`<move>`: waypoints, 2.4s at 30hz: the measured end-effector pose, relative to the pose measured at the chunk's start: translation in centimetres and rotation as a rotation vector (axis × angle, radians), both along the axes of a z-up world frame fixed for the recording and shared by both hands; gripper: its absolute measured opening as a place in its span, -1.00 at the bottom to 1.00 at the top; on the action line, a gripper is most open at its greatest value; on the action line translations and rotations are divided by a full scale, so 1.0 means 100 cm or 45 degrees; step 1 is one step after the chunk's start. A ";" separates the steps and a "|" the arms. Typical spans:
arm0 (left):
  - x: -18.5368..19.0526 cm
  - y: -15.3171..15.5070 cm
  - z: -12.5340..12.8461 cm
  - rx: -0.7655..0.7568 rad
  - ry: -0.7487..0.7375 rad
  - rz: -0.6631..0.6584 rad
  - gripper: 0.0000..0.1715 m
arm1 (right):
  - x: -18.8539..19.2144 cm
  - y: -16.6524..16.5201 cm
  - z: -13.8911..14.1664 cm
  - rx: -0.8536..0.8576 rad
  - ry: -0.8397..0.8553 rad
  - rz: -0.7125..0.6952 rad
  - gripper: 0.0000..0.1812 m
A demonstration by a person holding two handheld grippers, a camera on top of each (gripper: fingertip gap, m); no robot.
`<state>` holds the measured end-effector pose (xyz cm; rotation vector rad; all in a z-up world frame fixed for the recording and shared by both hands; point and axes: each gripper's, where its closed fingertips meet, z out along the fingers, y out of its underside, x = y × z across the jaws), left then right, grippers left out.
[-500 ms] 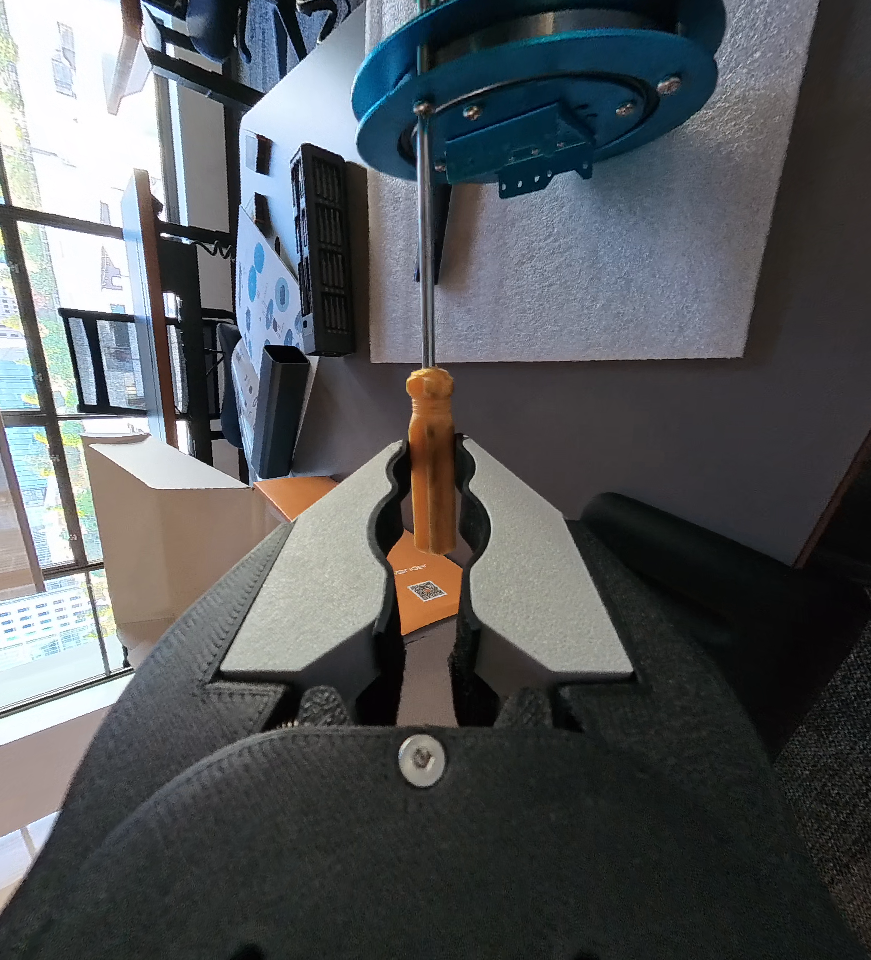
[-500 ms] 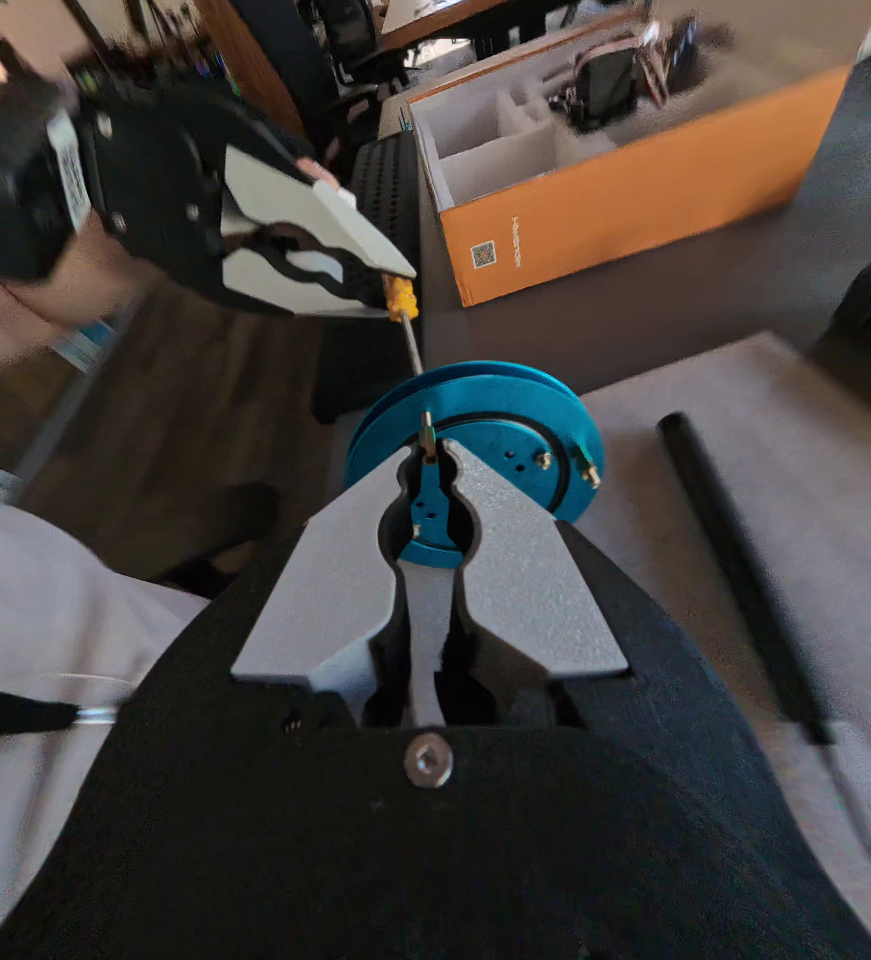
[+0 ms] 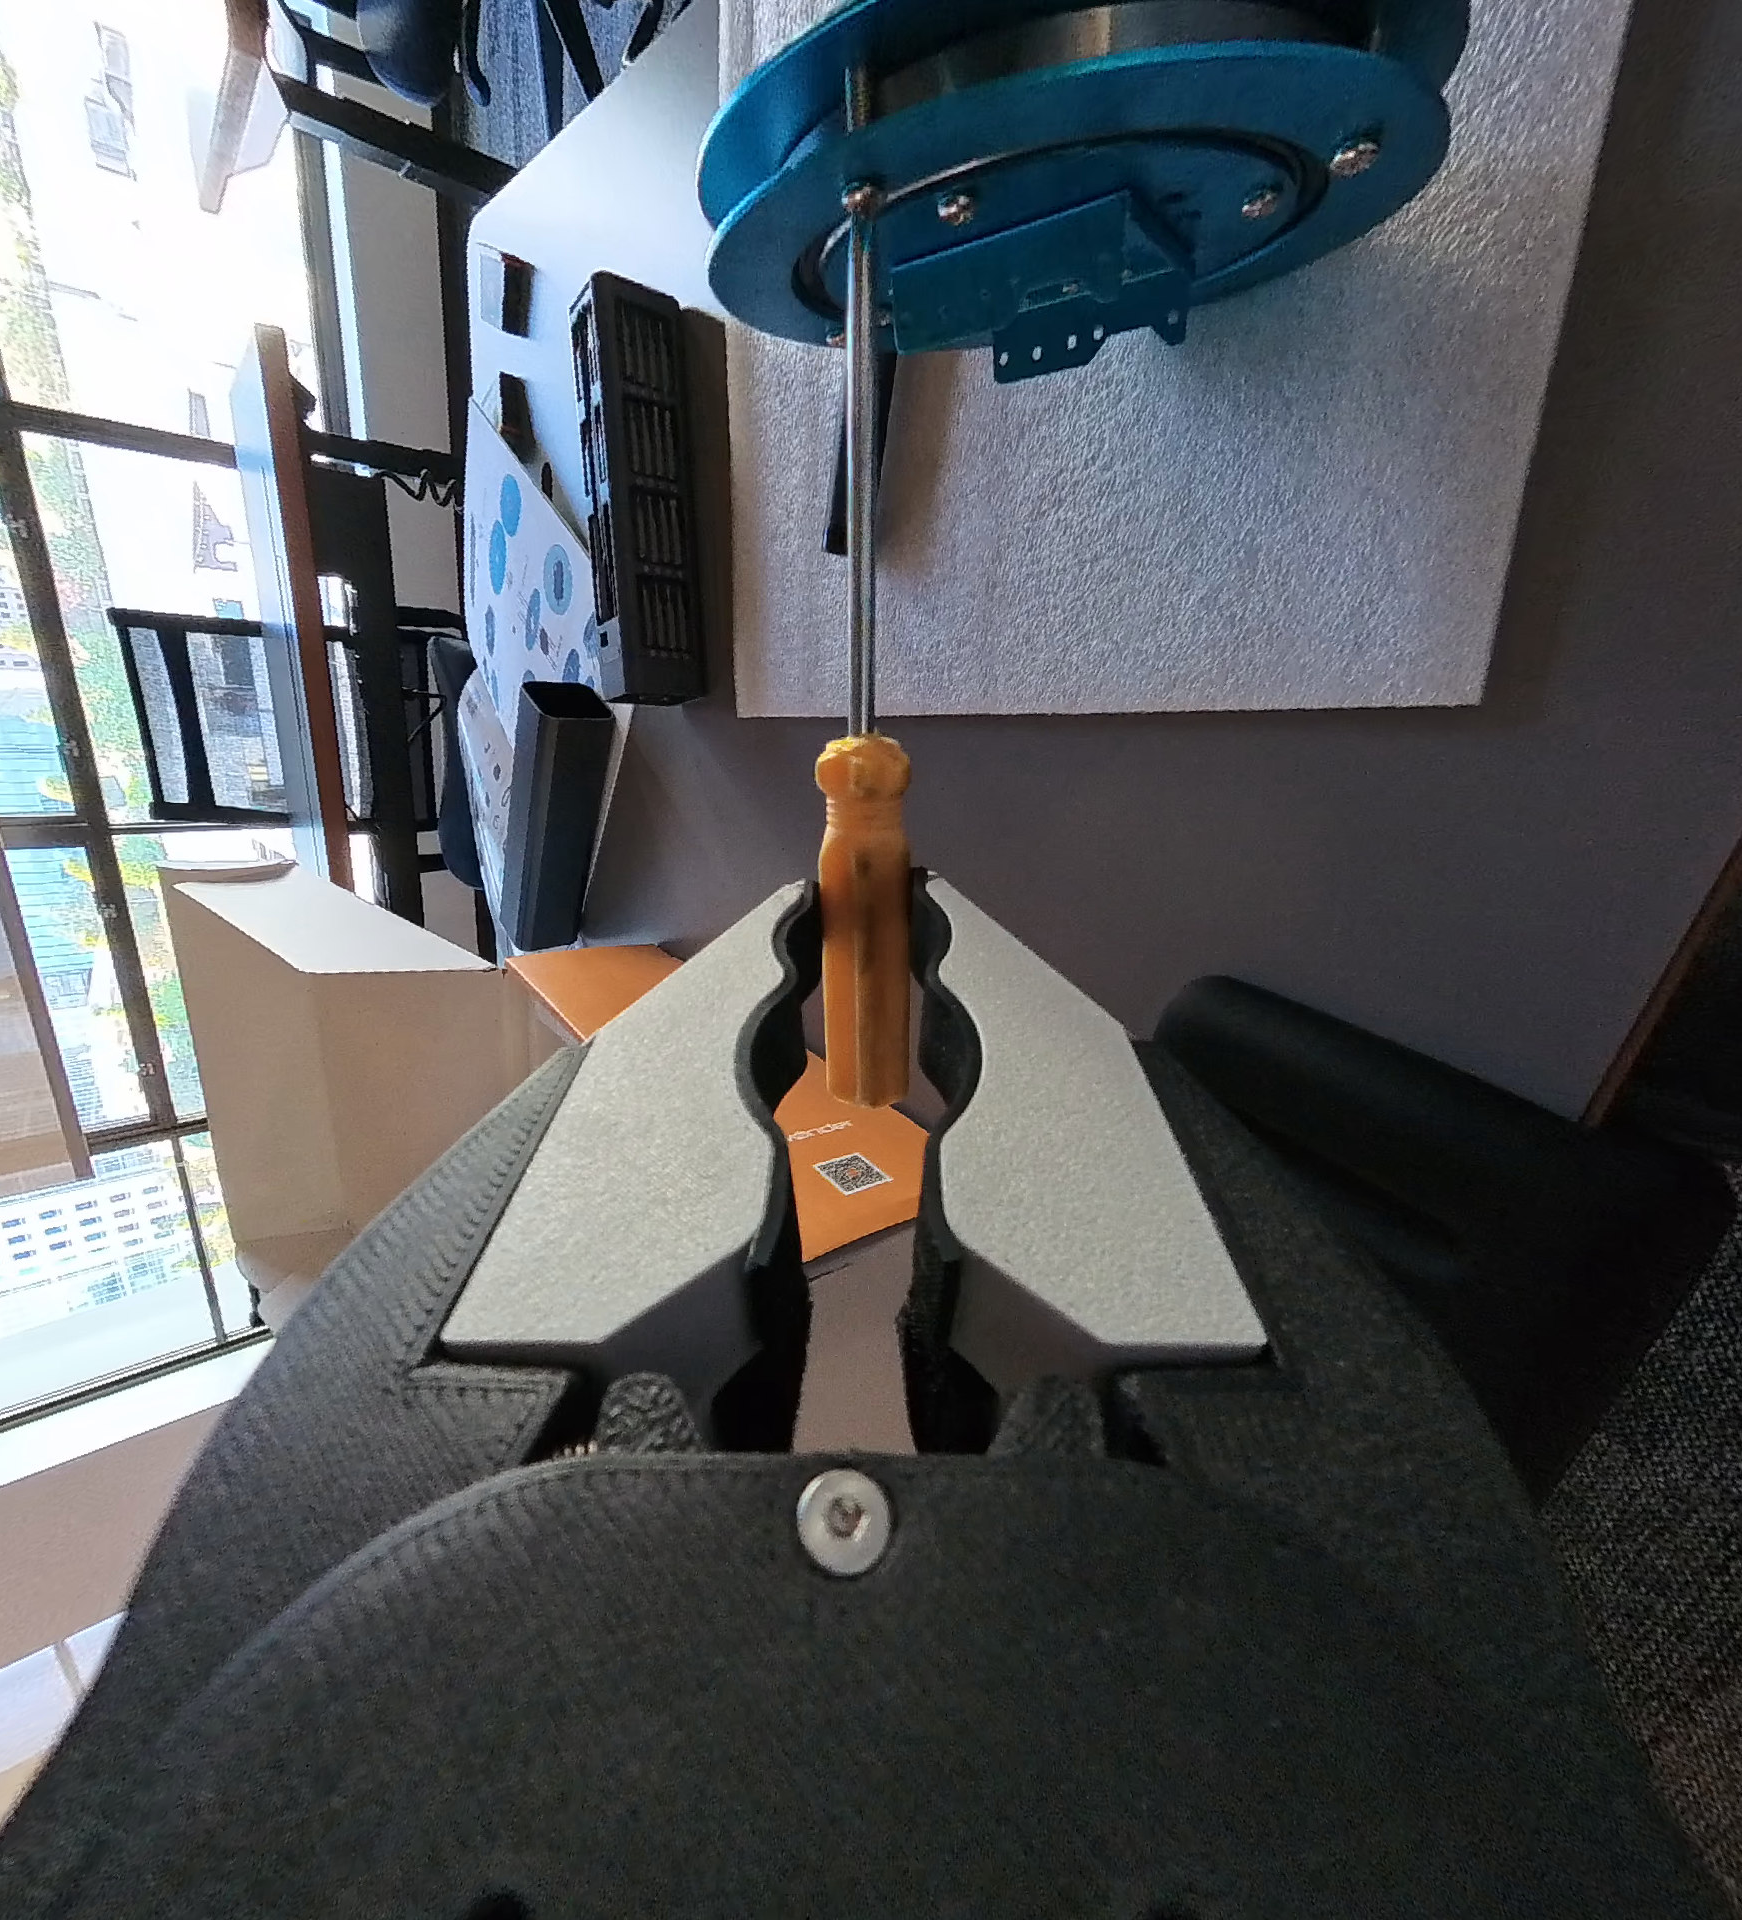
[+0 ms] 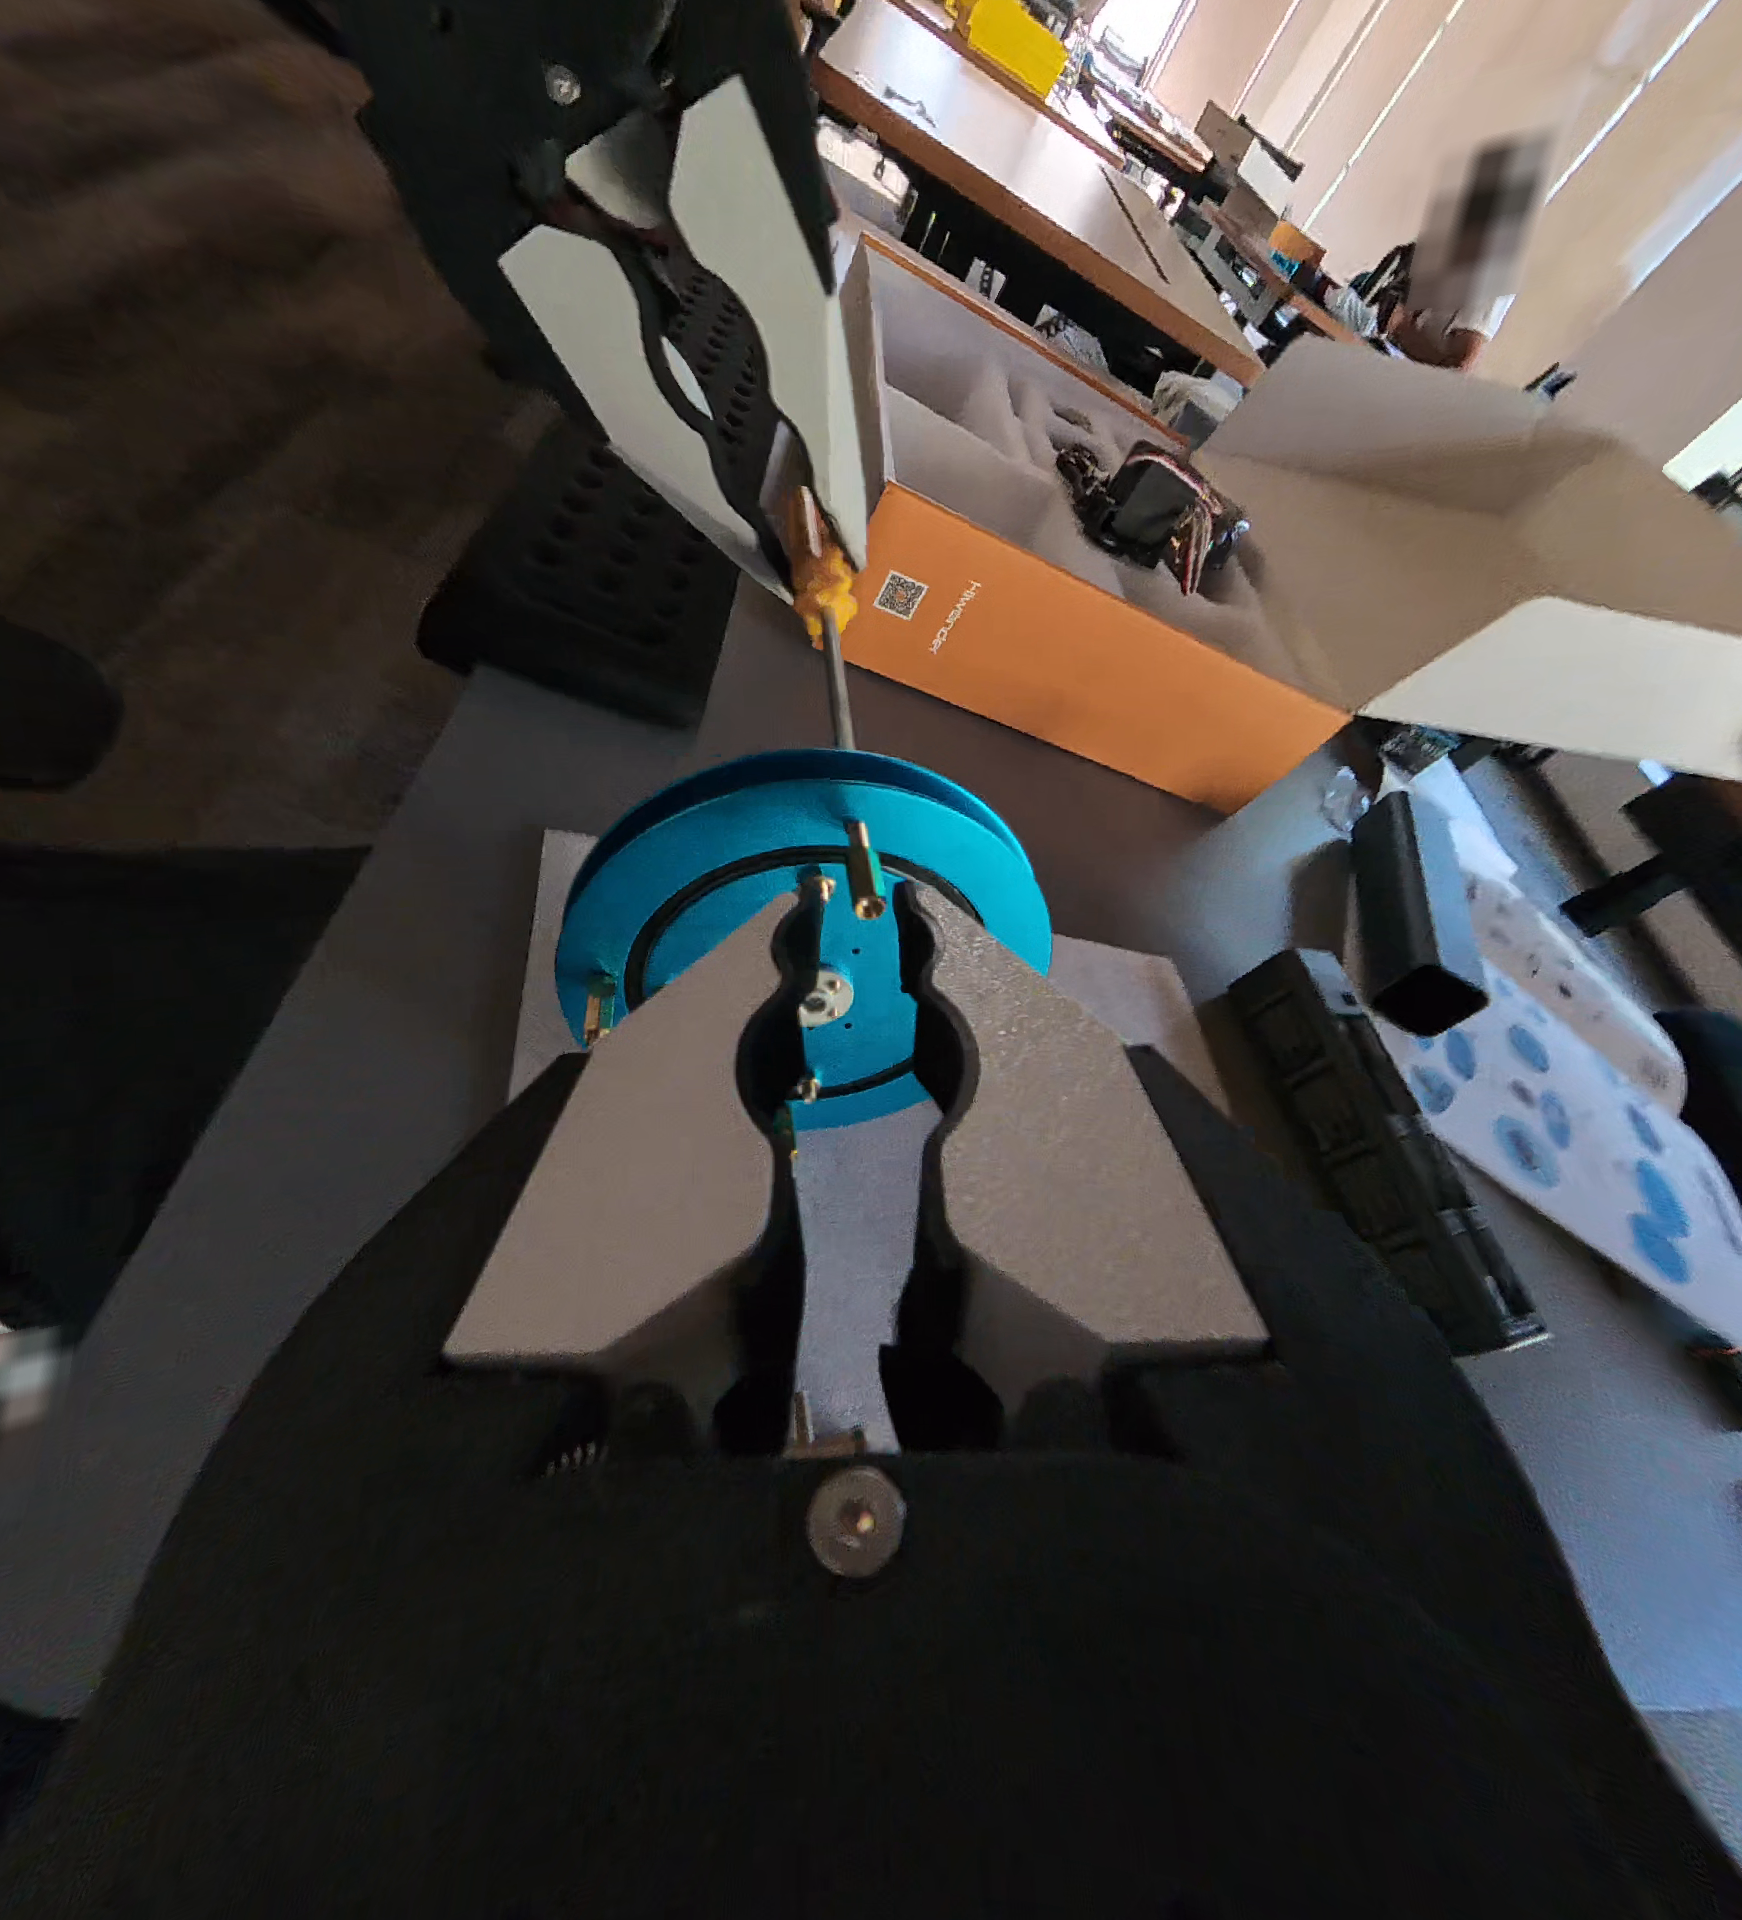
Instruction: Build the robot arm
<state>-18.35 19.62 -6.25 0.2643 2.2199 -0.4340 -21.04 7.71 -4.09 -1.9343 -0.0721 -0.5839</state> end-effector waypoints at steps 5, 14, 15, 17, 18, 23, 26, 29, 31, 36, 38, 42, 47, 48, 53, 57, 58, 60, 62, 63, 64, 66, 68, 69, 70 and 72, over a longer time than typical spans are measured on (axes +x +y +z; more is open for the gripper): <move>0.000 -0.002 0.000 0.000 -0.004 -0.003 -0.82 | 0.004 0.001 -0.002 -0.065 -0.025 -0.039 -0.95; 0.001 -0.004 0.002 0.005 -0.039 -0.008 -0.82 | 0.003 -0.001 -0.004 0.308 1.232 -0.082 -0.95; 0.001 -0.004 0.002 0.004 -0.039 -0.010 -0.83 | 0.004 -0.001 -0.004 0.364 1.371 -0.081 -0.95; 0.001 -0.005 0.001 0.008 -0.042 -0.010 -0.82 | 0.004 -0.001 -0.002 0.469 1.597 -0.052 -0.96; 0.001 -0.005 0.001 0.007 -0.041 -0.010 -0.82 | 0.004 -0.001 -0.001 0.492 1.639 -0.018 -0.96; 0.001 -0.005 0.000 0.002 -0.029 -0.015 -0.83 | 0.005 -0.004 -0.002 0.309 0.933 0.075 -0.71; 0.000 -0.006 0.000 0.001 -0.025 -0.021 -0.82 | 0.002 -0.007 -0.007 0.081 0.327 0.051 -0.69; -0.001 -0.007 -0.001 -0.001 -0.022 -0.024 -0.82 | -0.001 -0.004 -0.009 -0.082 0.007 0.008 -0.87; 0.000 -0.007 -0.001 0.002 -0.021 -0.022 -0.82 | 0.000 -0.002 -0.005 -0.091 -0.074 -0.026 -0.96; 0.001 -0.005 -0.001 0.000 -0.031 -0.014 -0.83 | 0.002 -0.002 -0.008 -0.014 0.277 -0.077 -0.96; 0.001 -0.005 0.000 0.001 -0.039 -0.013 -0.83 | 0.000 -0.001 -0.010 0.074 0.654 -0.087 -0.96; 0.001 -0.006 0.000 0.007 -0.045 -0.017 -0.82 | -0.004 0.000 -0.010 0.290 1.400 -0.089 -0.97; 0.002 -0.007 -0.001 0.008 -0.043 -0.019 -0.82 | -0.002 -0.002 -0.008 0.304 1.221 0.036 -0.87; 0.002 -0.006 -0.001 0.011 -0.042 -0.017 -0.82 | 0.002 -0.004 -0.009 0.266 1.030 0.027 -0.73; 0.002 -0.005 -0.002 0.009 -0.032 -0.015 -0.82 | 0.004 -0.013 0.001 0.026 -0.031 -0.024 -0.80; 0.001 -0.007 -0.002 0.009 -0.031 -0.022 -0.82 | 0.002 -0.006 0.001 -0.088 -0.256 -0.053 -0.82; 0.001 -0.008 -0.003 0.009 -0.032 -0.022 -0.82 | 0.001 -0.005 -0.001 -0.109 -0.254 -0.042 -0.92; 0.002 -0.007 -0.002 0.012 -0.035 -0.018 -0.82 | 0.001 -0.004 -0.001 -0.123 -0.271 -0.038 -0.95; 0.002 -0.007 -0.001 0.008 -0.040 -0.015 -0.82 | 0.002 -0.003 -0.003 -0.112 -0.168 -0.052 -0.95; 0.003 -0.006 -0.001 0.009 -0.044 -0.013 -0.82 | 0.000 -0.002 -0.003 -0.071 -0.043 -0.044 -0.95; 0.003 -0.005 -0.001 0.014 -0.048 -0.013 -0.82 | -0.001 -0.001 -0.002 -0.020 0.109 -0.035 -0.96; 0.002 -0.005 -0.001 0.017 -0.058 -0.011 -0.83 | 0.000 -0.001 -0.003 0.079 0.424 -0.035 -0.96; 0.002 -0.005 -0.001 0.014 -0.058 -0.009 -0.83 | 0.000 -0.001 -0.004 0.165 0.730 -0.038 -0.96; 0.002 -0.005 -0.001 0.010 -0.059 -0.008 -0.83 | 0.000 -0.001 -0.004 0.209 0.868 -0.034 -0.96; 0.002 -0.005 -0.001 0.008 -0.059 -0.007 -0.82 | 0.001 -0.001 -0.004 0.252 0.993 -0.036 -0.96; 0.003 -0.005 0.000 0.008 -0.071 -0.006 -0.83 | 0.001 -0.001 -0.005 0.324 1.257 -0.036 -0.96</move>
